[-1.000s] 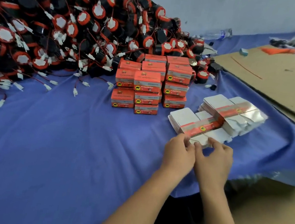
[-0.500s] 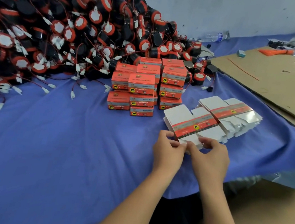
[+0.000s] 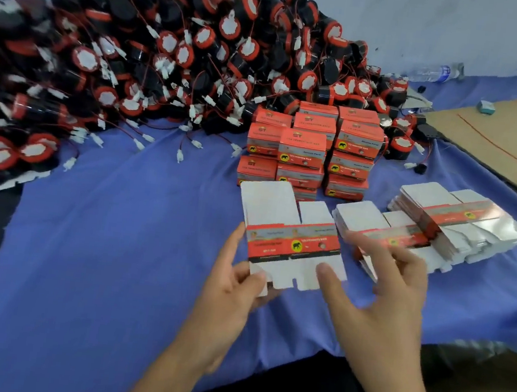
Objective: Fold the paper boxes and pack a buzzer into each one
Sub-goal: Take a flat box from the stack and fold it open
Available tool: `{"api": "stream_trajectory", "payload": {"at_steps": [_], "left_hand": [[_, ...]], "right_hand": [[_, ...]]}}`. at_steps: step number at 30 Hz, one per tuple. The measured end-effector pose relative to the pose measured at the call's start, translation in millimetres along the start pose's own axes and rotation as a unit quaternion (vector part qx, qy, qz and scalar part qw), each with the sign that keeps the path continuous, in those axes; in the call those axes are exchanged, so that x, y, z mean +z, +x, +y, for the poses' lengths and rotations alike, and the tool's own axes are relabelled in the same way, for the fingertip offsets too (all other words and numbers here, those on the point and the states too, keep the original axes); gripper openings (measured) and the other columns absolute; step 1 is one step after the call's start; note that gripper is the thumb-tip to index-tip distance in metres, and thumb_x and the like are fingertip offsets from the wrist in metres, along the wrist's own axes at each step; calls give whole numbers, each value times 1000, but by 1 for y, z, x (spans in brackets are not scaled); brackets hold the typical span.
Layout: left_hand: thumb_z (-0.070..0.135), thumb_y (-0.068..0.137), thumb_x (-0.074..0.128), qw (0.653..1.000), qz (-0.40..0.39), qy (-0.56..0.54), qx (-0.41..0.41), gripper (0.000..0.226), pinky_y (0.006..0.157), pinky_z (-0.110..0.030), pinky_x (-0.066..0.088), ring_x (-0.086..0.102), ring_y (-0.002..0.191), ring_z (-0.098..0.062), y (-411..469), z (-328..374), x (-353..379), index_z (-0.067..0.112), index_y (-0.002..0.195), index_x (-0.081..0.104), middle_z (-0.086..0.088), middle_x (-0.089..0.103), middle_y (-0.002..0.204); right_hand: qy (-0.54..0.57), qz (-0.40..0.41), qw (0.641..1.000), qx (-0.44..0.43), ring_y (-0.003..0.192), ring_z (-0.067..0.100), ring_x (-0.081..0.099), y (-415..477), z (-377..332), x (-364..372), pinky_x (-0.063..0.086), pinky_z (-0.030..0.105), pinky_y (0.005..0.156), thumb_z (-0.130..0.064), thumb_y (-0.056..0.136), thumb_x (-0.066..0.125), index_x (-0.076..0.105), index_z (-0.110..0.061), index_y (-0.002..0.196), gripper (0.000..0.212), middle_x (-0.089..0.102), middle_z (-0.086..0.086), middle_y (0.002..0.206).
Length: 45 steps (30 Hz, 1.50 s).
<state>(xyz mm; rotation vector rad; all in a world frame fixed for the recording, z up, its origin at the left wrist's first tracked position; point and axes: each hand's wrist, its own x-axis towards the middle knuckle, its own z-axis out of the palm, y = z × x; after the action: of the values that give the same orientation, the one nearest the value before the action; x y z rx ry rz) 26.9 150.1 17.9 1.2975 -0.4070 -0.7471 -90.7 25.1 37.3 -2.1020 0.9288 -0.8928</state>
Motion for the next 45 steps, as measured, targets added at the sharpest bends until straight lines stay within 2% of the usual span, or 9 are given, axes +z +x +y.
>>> {"api": "stream_trajectory", "payload": {"at_steps": [4, 10, 17, 20, 22, 28, 33, 38, 45], "left_hand": [[-9, 104, 45, 1000, 18, 15, -5, 72, 88, -33, 61, 72, 114, -23, -35, 6, -39, 45, 150, 38, -11, 77, 116], [-13, 103, 44, 992, 72, 99, 7, 75, 81, -21, 59, 74, 92, -7, -65, 10, -88, 46, 149, 37, -1, 79, 99], [-5, 105, 44, 972, 92, 214, 39, 74, 110, -33, 50, 62, 128, -6, -80, 8, -135, 46, 156, 26, 15, 61, 144], [-7, 100, 47, 974, 34, 214, 66, 72, 108, -21, 47, 54, 135, 0, -83, 12, -134, 39, 154, 32, 27, 56, 145], [-2, 98, 57, 975, 21, 207, 82, 76, 114, -29, 45, 47, 141, 0, -84, 12, -139, 37, 158, 30, 26, 49, 152], [40, 72, 93, 961, 33, 234, 147, 103, 116, -35, 38, 34, 148, 1, -87, 16, -158, 57, 153, 32, 28, 33, 161], [18, 79, 86, 905, 175, 225, 315, 70, 110, -39, 48, 53, 139, -26, -75, 22, -154, 26, 140, 53, 6, 57, 144], [26, 81, 78, 893, 121, 300, 313, 62, 112, -33, 45, 55, 138, -18, -79, 37, -164, 26, 139, 58, 8, 61, 143], [18, 81, 83, 888, 45, 345, 302, 59, 112, -37, 46, 48, 145, -15, -90, 56, -168, 29, 136, 63, 11, 56, 150]], "right_hand": [[31, -221, 975, -14, 116, -30, 34, -5, -23, 25, 31, -7, 85, -44, 77, 79, 34, -65, 143, 82, 26, -30, 133], [0, -292, 956, -21, 102, -30, 40, -29, -57, 67, 32, -8, 80, -41, 80, 81, 42, -60, 138, 73, 39, -21, 125], [149, -381, 910, 64, 82, 2, 69, -44, -97, 96, 59, 27, 71, -42, 74, 86, 59, -42, 103, 40, 71, -12, 96], [230, -404, 882, 77, 70, 16, 61, -55, -112, 112, 52, 34, 62, -38, 74, 78, 59, -24, 94, 31, 68, 0, 76], [291, -377, 872, 114, 73, 21, 59, -57, -118, 118, 49, 40, 66, -26, 84, 75, 60, -15, 99, 24, 66, 10, 80], [478, -367, 747, 282, 116, 40, 68, -40, -123, 109, 55, 49, 86, -45, 98, 59, 62, -13, 134, 48, 71, 17, 125], [503, -449, 652, 346, 113, 42, 70, -45, -126, 101, 57, 53, 95, -61, 78, 79, 63, -27, 129, 64, 74, 18, 120], [447, -352, 762, 308, 122, 27, 66, -31, -114, 93, 62, 53, 82, -59, 83, 67, 58, -37, 139, 61, 65, 11, 135], [457, -466, 739, 164, 108, 25, 69, -6, -109, 78, 62, 45, 84, -22, 90, 65, 70, -25, 128, 39, 69, 9, 133]]}}
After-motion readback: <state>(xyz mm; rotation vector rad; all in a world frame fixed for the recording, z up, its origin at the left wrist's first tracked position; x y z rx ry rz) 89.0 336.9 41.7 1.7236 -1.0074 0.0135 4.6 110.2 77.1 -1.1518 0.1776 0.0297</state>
